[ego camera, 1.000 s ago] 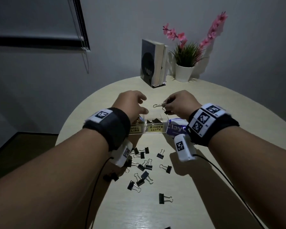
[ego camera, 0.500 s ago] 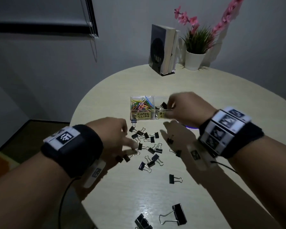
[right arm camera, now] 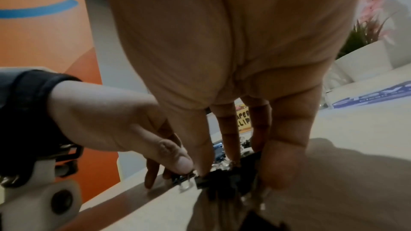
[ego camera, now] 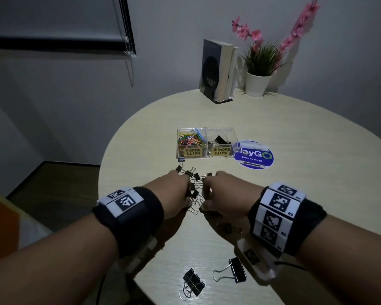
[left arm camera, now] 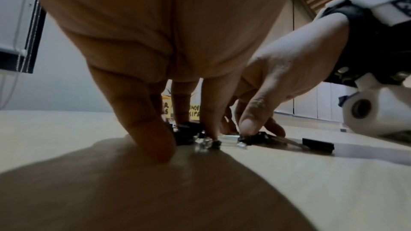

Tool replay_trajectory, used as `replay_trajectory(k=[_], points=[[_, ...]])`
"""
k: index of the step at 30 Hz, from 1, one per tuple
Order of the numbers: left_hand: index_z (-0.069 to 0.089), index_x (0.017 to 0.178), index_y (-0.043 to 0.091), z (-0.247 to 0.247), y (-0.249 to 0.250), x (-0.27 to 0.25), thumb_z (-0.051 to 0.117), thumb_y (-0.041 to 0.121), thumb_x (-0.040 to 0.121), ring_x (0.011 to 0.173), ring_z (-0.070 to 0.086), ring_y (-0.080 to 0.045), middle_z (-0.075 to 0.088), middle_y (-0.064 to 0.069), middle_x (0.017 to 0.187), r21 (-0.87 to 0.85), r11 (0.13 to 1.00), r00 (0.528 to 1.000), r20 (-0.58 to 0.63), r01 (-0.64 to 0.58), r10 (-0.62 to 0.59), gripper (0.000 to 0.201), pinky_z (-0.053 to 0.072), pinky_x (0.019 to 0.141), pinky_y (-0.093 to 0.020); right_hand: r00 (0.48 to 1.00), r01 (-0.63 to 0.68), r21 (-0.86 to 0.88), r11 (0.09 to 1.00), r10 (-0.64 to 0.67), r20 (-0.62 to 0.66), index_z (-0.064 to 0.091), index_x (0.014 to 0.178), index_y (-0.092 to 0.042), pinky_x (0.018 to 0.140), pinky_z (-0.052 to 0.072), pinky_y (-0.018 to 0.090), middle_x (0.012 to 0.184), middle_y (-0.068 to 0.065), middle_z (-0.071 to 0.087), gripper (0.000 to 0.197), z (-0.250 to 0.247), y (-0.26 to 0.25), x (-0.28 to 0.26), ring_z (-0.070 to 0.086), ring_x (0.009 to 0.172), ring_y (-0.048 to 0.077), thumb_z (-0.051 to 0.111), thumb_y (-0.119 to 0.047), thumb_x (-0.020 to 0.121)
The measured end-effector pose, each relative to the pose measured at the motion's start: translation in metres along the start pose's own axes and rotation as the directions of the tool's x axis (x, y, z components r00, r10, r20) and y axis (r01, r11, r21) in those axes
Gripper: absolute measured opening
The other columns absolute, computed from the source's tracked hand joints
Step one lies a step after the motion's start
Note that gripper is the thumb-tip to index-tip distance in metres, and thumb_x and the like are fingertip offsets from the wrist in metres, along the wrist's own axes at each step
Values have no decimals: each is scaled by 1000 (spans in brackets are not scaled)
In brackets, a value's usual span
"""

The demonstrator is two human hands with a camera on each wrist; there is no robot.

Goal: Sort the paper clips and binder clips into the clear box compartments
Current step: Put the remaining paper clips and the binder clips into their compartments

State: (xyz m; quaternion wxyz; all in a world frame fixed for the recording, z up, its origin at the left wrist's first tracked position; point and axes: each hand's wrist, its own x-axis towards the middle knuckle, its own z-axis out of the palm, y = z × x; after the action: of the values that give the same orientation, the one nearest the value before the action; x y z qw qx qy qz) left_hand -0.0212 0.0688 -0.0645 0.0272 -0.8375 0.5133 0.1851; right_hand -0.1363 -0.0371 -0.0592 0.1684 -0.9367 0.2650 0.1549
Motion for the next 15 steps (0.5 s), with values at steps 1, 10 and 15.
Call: replay_trajectory(k=[1, 10, 15], points=[[56, 119, 17, -1, 0, 1, 59, 34, 93, 99, 60, -27, 53, -9, 118, -14, 1000, 1000, -11, -14, 13, 31, 47, 82, -34, 1000, 13, 1, 1000, -13, -23, 59, 112, -19, 87, 48, 35, 115, 7, 49, 34, 1, 1, -1, 57, 101, 27, 66, -38, 85], [59, 116, 22, 2, 3, 2, 70, 33, 85, 100, 59, -24, 53, -4, 110, -84, 995, 999, -23, -51, 49, 35, 46, 80, -31, 992, 95, 4, 996, -94, -85, 64, 107, -15, 79, 46, 31, 103, 5, 53, 36, 4, 0, -12, 48, 90, 18, 76, -32, 78], [67, 96, 18, -3, -1, 6, 67, 13, 85, 88, 59, -16, 62, 5, 90, -185, 981, 997, -58, -65, 56, 12, 45, 74, -25, 987, 91, 6, 996, -89, -134, 72, 96, -11, 74, 52, 33, 98, 9, 70, 18, 4, 7, -12, 62, 90, 24, 70, -16, 79]])
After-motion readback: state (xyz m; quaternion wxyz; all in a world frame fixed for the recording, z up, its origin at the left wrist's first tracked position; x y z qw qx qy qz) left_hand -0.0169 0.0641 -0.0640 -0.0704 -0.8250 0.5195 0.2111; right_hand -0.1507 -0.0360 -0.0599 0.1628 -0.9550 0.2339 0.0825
